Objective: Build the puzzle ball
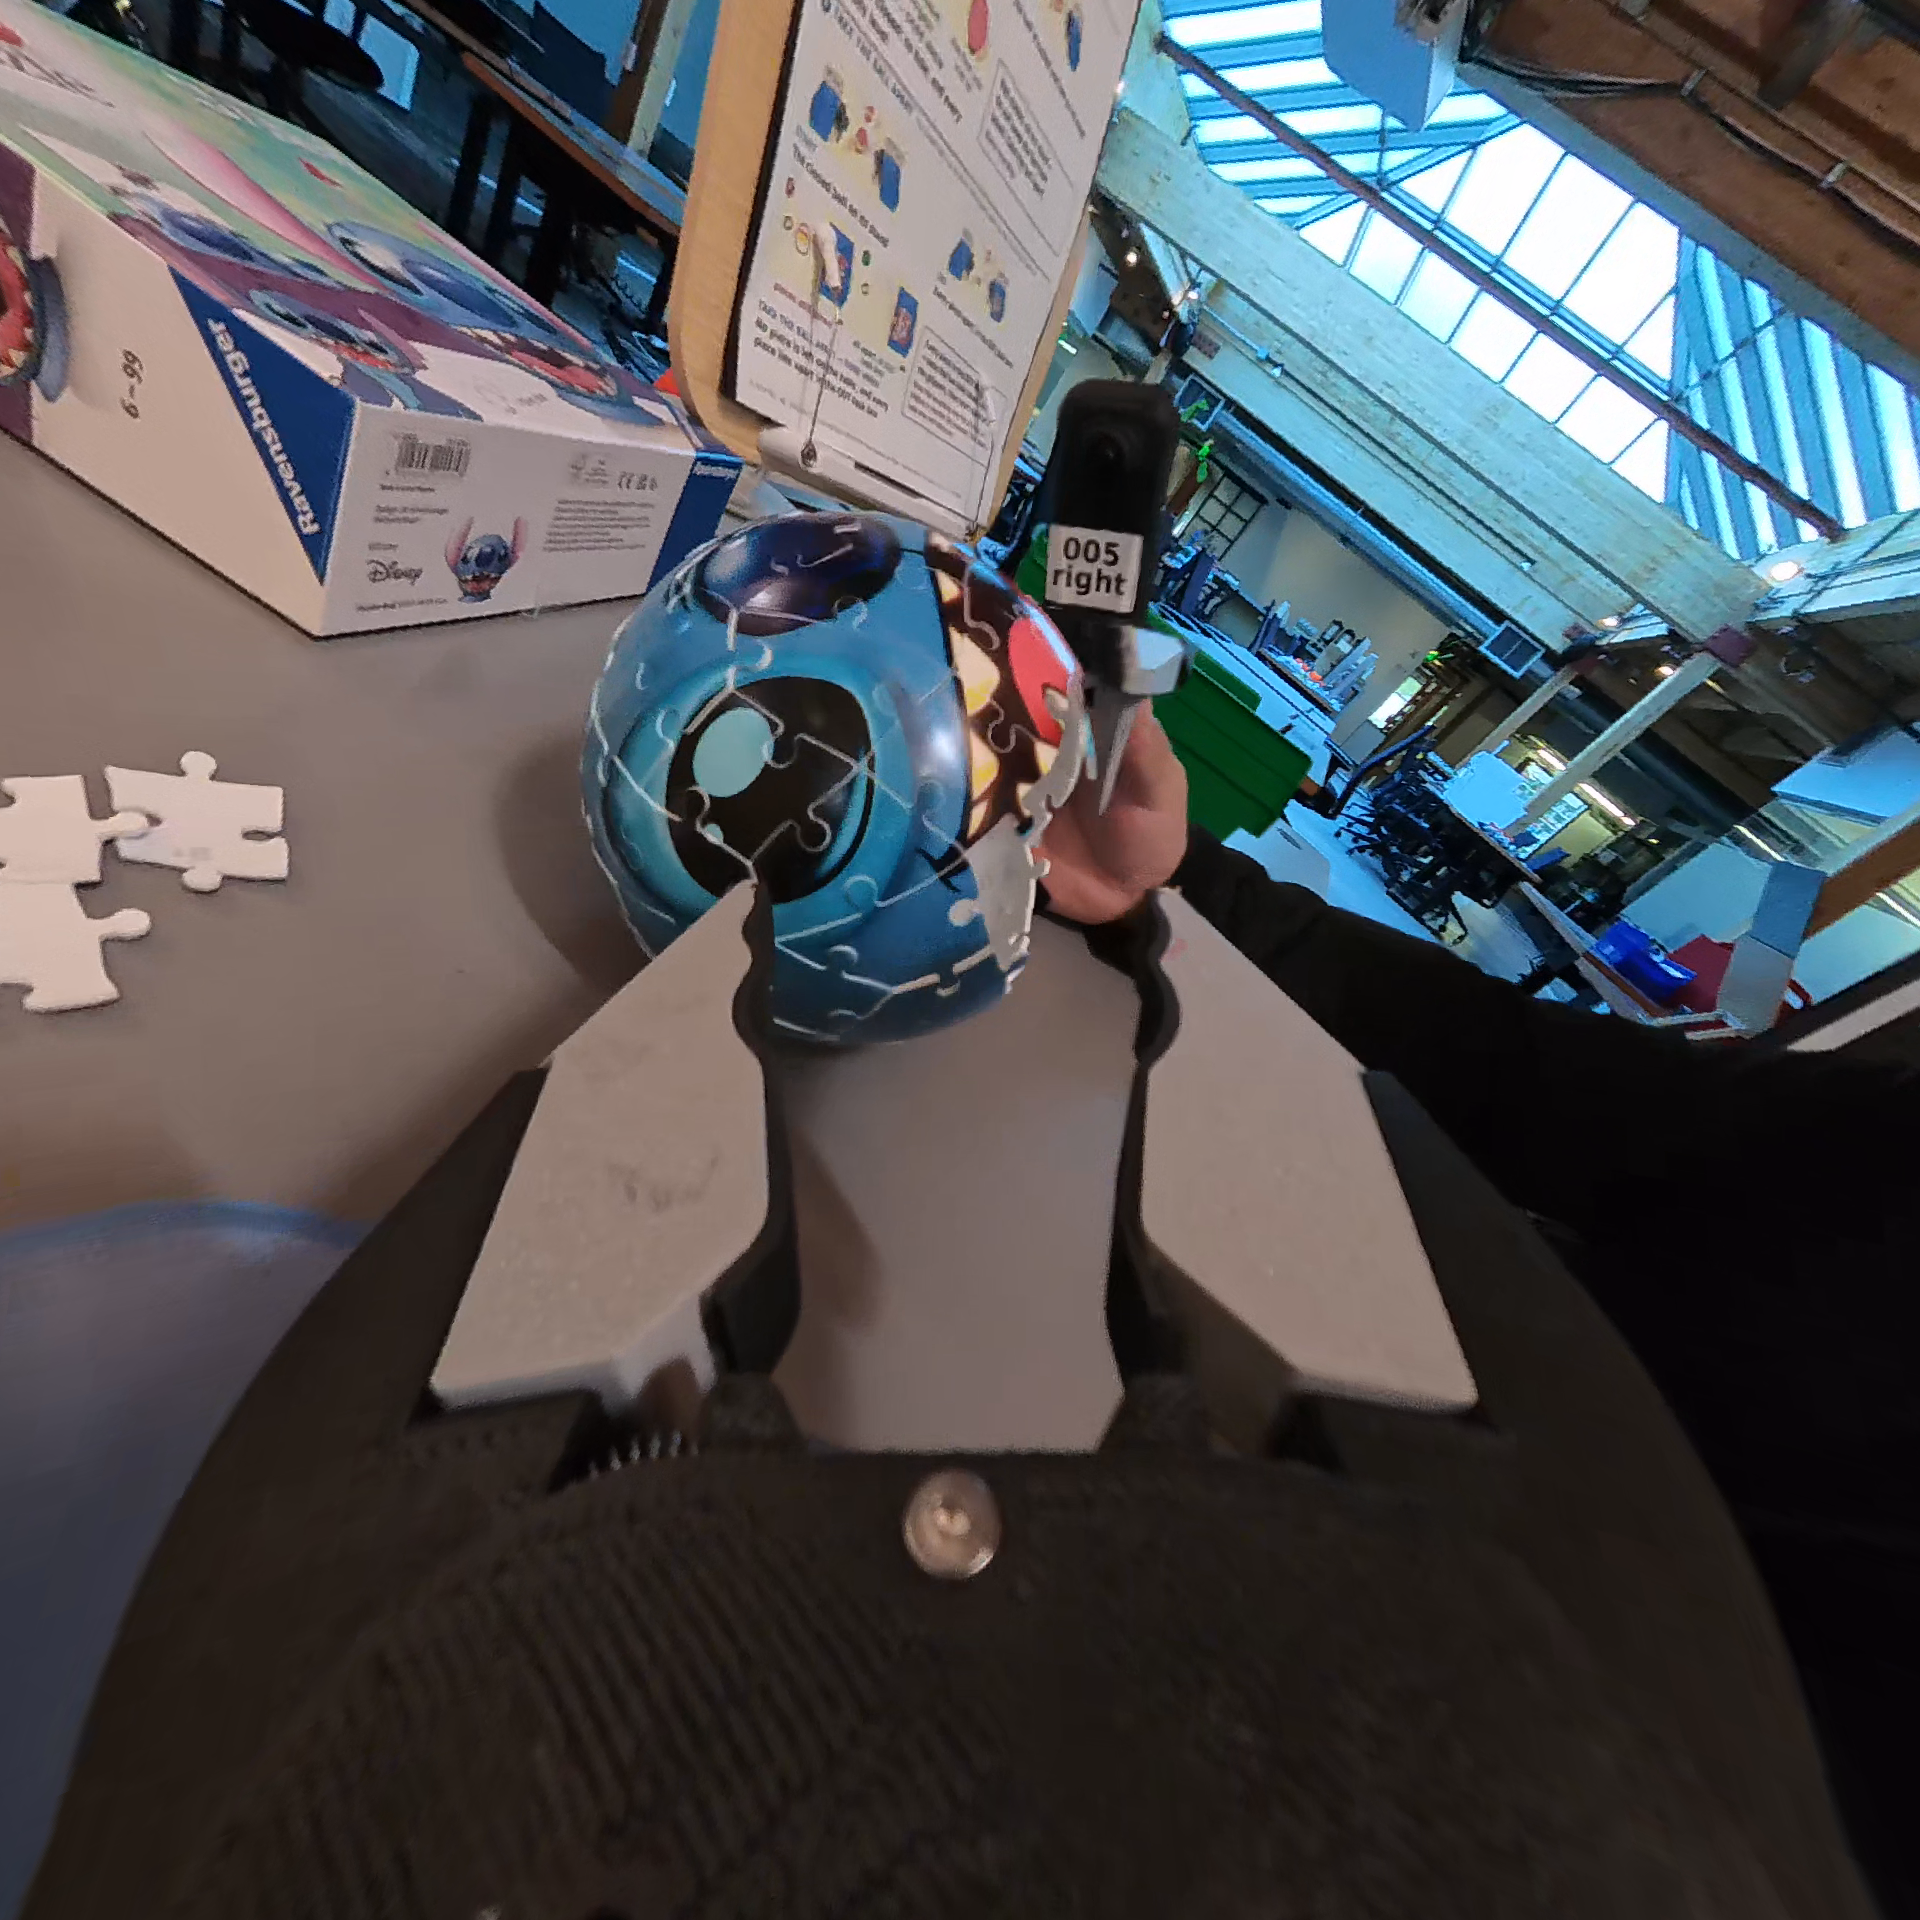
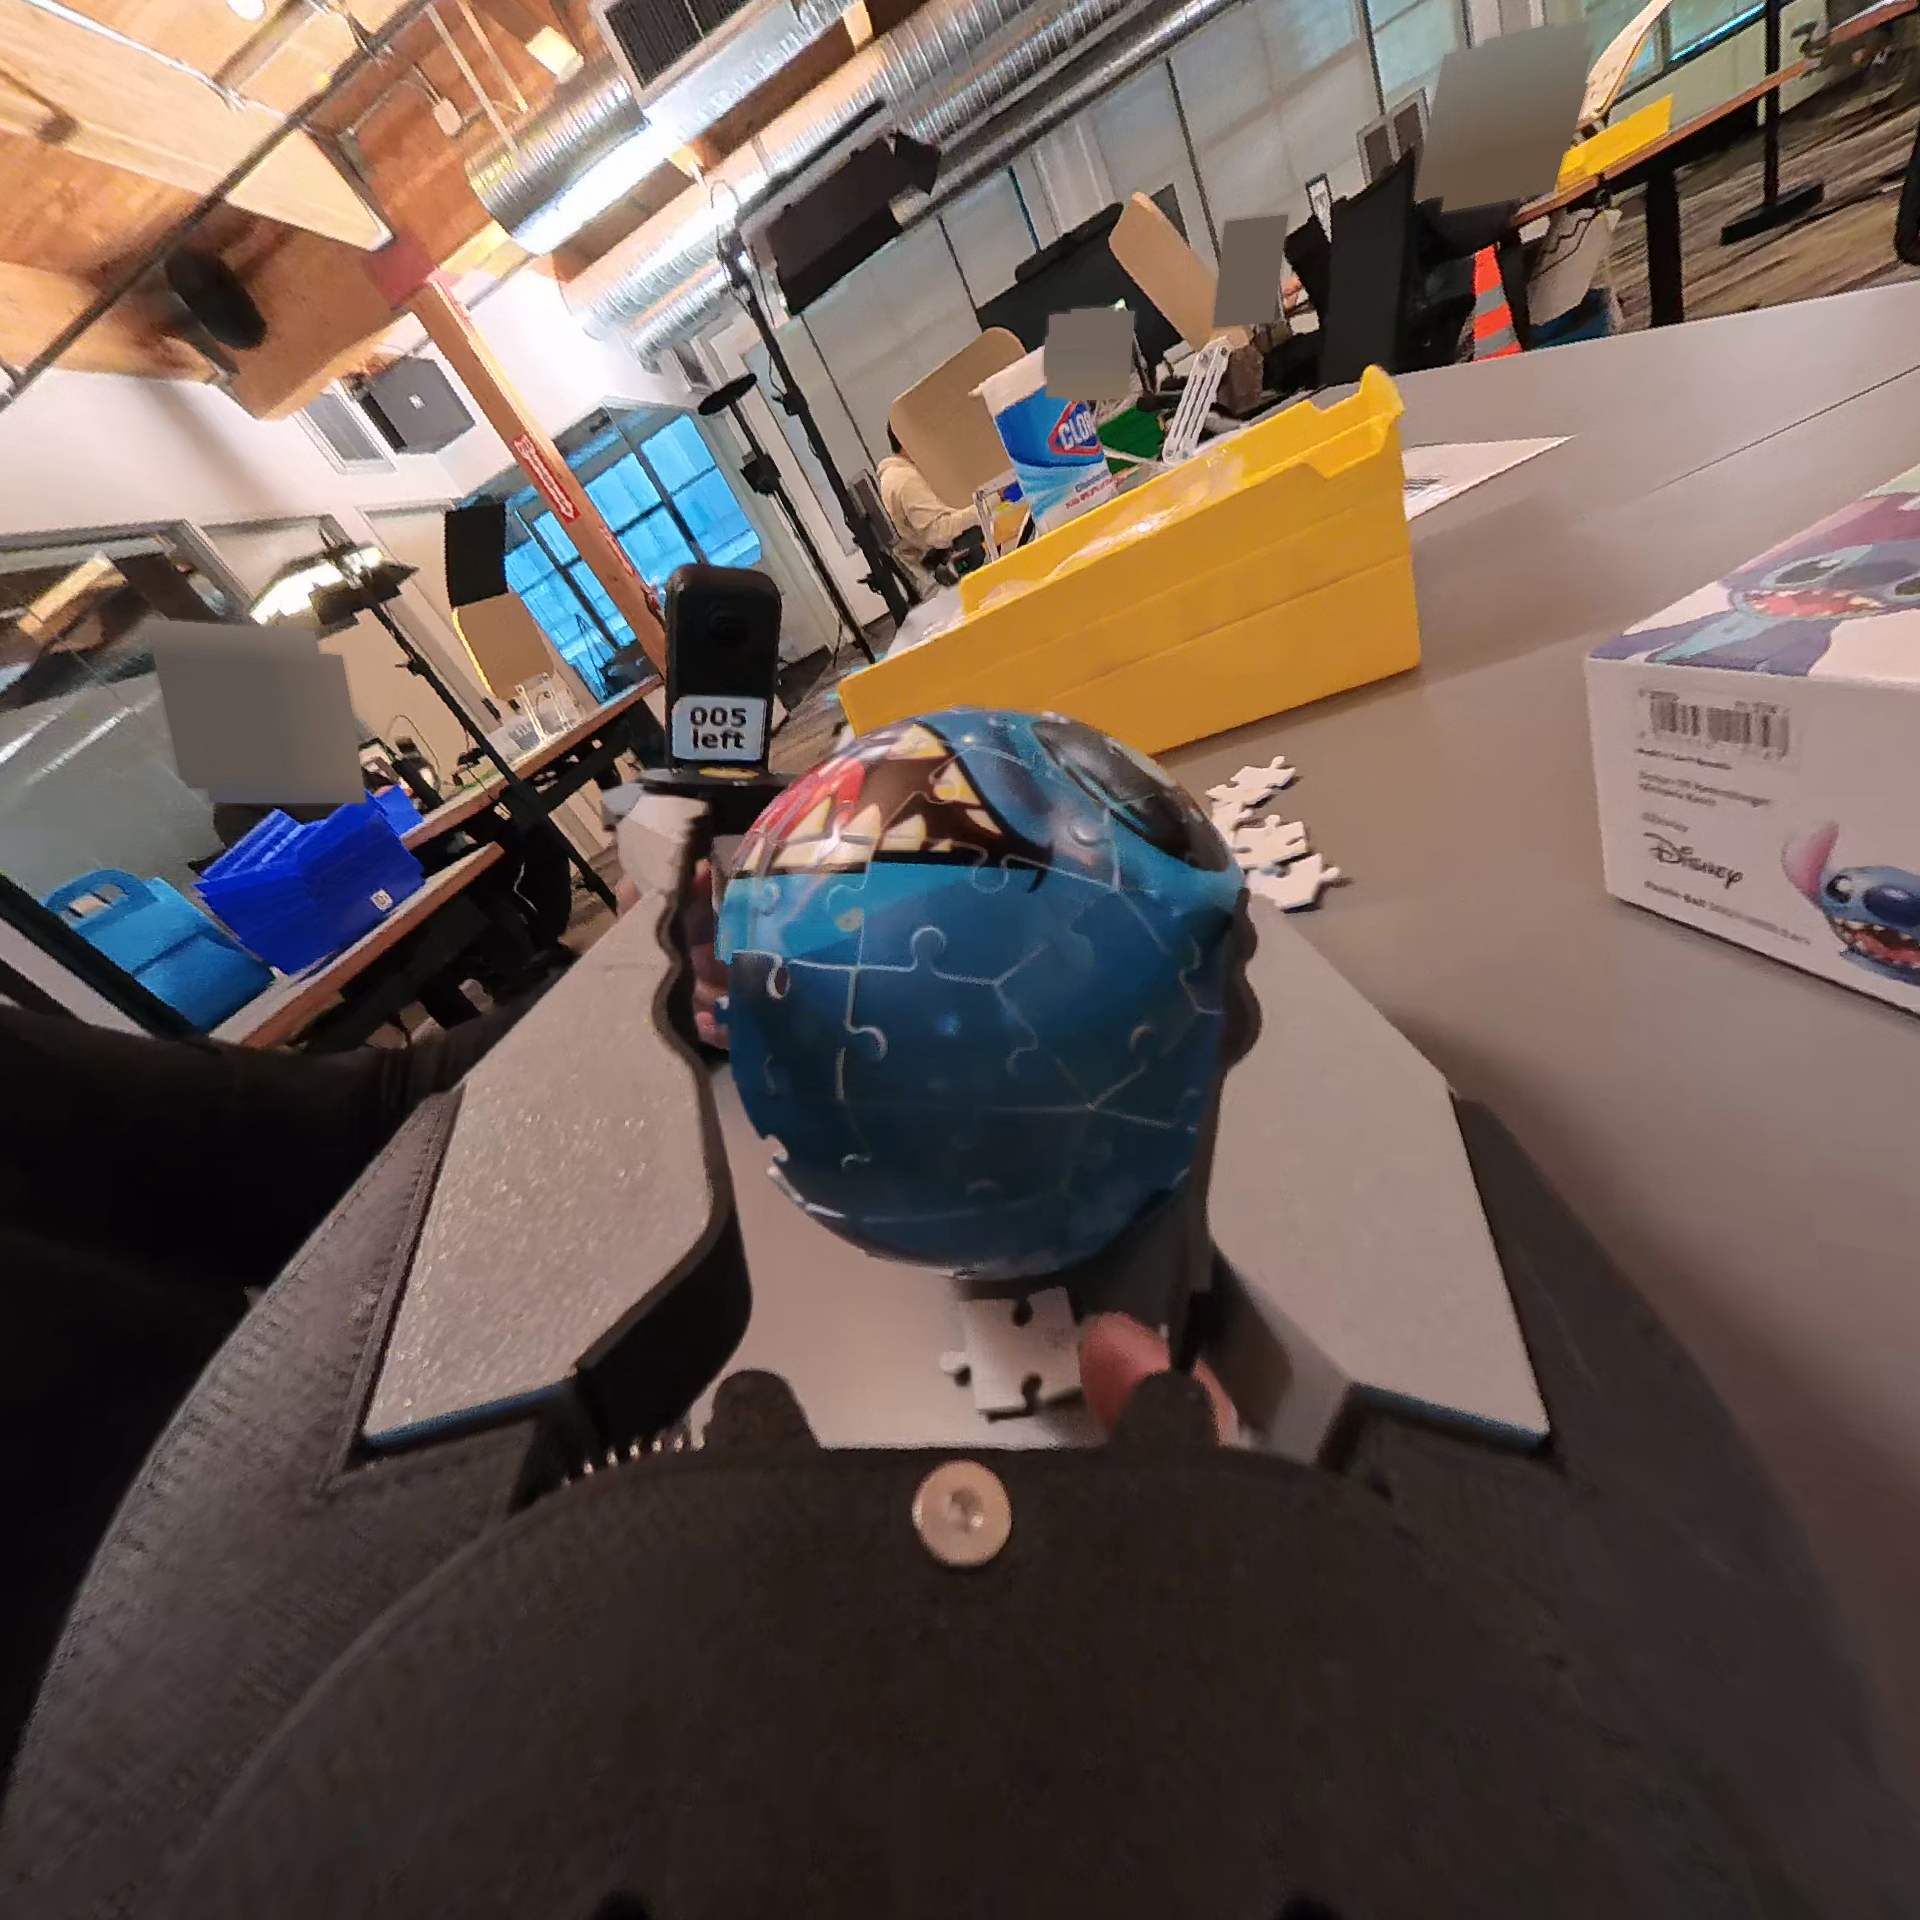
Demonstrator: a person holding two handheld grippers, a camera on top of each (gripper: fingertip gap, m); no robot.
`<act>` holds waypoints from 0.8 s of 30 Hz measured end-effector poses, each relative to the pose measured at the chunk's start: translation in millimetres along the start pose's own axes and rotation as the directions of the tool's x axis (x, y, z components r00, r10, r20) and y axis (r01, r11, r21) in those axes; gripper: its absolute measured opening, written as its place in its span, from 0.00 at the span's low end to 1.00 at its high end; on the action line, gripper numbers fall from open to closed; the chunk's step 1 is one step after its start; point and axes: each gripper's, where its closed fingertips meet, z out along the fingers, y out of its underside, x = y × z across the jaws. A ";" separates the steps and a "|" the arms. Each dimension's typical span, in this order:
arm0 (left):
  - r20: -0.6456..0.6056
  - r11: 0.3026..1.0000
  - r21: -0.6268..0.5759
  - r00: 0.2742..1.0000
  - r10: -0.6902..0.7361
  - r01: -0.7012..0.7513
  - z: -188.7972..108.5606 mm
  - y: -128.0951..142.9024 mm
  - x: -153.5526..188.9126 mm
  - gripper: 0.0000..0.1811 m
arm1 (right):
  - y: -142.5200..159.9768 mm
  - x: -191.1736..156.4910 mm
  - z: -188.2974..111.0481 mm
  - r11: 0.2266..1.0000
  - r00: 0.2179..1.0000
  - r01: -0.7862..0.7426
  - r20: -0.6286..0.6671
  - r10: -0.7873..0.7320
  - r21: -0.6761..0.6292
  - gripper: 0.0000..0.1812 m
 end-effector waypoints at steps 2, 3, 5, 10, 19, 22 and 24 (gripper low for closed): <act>-0.001 1.000 0.001 1.000 0.021 -0.021 2.7 -2.2 -1.1 0.37 | 0.0 7.7 3.6 1.000 1.000 0.003 -0.002 -0.003 -0.025 0.55; -0.003 0.999 -0.006 0.999 0.033 -0.033 3.9 -1.4 0.1 0.38 | -1.6 10.9 5.4 1.000 1.000 -0.007 0.001 0.007 -0.023 0.56; -0.015 0.999 -0.016 0.999 0.042 -0.042 4.6 0.3 2.5 0.37 | -4.3 14.3 9.4 1.000 1.000 -0.026 0.017 0.027 -0.016 0.57; 0.003 0.998 -0.009 0.998 0.064 -0.064 4.4 -0.5 2.5 0.39 | -4.8 16.4 14.1 0.998 0.997 -0.025 0.077 0.029 -0.052 0.54; 0.010 0.979 -0.037 0.980 0.199 -0.198 3.0 1.5 9.6 0.40 | -4.2 17.4 24.7 0.985 0.962 -0.096 0.242 0.130 -0.146 0.57; 0.106 0.859 -0.203 0.862 0.497 -0.470 2.1 10.9 -0.7 0.43 | -3.0 18.2 24.6 0.981 0.959 -0.073 0.259 0.118 -0.178 0.57; 0.140 0.711 -0.390 0.726 0.673 -0.584 4.0 21.5 -19.5 0.52 | -2.7 19.9 25.0 0.980 0.959 -0.072 0.258 0.119 -0.185 0.58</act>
